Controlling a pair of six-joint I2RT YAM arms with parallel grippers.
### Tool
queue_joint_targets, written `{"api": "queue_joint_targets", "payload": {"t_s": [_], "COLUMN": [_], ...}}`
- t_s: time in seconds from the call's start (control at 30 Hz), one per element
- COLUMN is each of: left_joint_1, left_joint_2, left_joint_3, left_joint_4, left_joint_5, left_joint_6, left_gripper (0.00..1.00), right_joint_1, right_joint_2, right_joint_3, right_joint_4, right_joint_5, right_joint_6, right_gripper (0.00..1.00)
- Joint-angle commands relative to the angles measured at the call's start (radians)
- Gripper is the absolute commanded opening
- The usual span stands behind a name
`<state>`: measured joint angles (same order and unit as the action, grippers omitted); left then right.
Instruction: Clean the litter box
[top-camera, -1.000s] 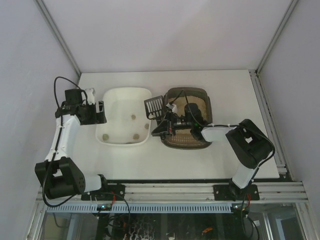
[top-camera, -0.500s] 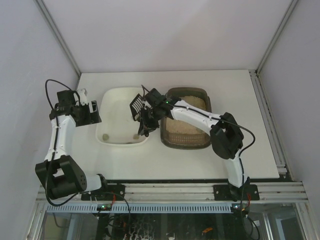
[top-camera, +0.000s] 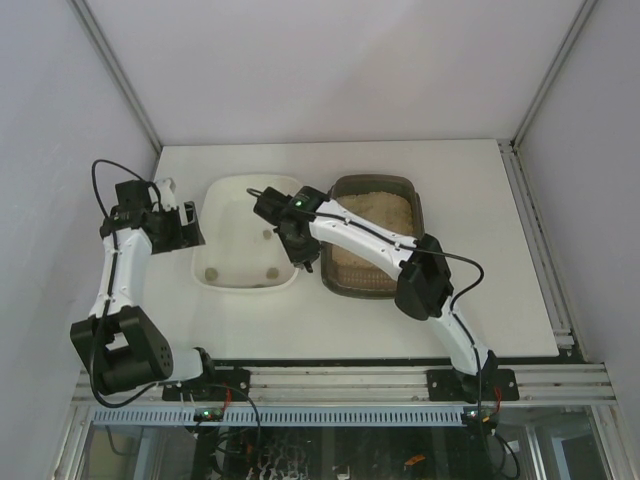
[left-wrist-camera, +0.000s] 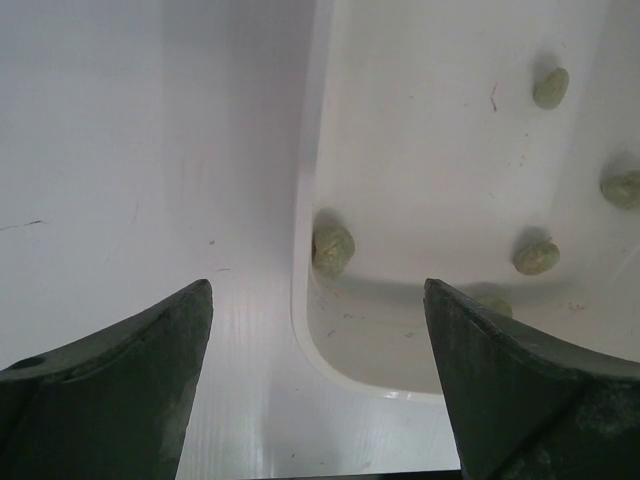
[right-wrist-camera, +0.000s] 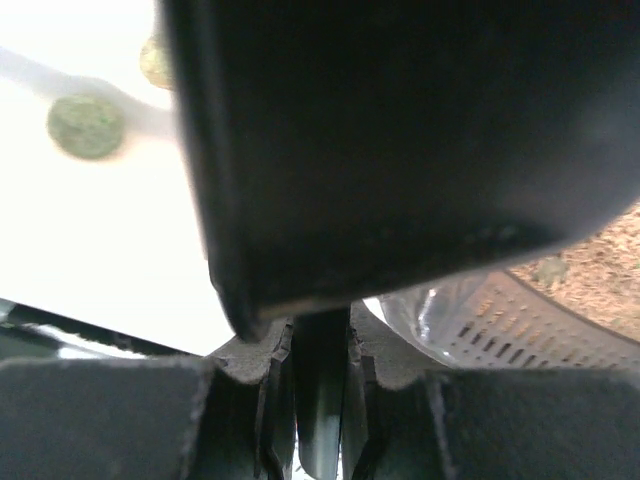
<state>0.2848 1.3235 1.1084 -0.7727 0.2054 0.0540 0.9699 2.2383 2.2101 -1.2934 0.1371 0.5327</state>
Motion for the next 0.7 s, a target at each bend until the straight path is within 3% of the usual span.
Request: {"api": "queue_joint_targets", "payload": {"t_s": [0.0, 0.17, 0.23, 0.53, 0.67], "left_joint_1": [0.009, 0.008, 0.009, 0.009, 0.008], "left_joint_2": [0.015, 0.016, 0.005, 0.025, -0.063], "left_joint_3": [0.005, 0.003, -0.001, 0.07, 0.05], "left_joint_4": [-0.001, 0.005, 0.012, -0.096, -0.054], "left_joint_5": [-0.004, -0.015, -0.015, 0.079, 0.08], "left_joint_6": [-0.034, -0.049, -0.054, -0.03, -0.064], "left_gripper": [0.91, 0.93, 1.0, 1.0, 1.0], "right_joint_1": [0.029, 0.063, 0.06, 0.024, 0.001], "right_joint_2": [-0.006, 0.003, 0.003, -0.055, -0.163], "right_joint_3": [0.015, 0.018, 0.018, -0.037, -0.146], "right_joint_4": [-0.017, 0.017, 0.027, 0.135, 0.236], "right_joint_5": [0.15, 0.229, 0.234, 0.161, 0.138], "right_joint_6": [-0.103, -0.153, -0.143, -0.105, -0.078], "right_gripper": [0.0, 0.0, 0.0, 0.0, 0.0]}}
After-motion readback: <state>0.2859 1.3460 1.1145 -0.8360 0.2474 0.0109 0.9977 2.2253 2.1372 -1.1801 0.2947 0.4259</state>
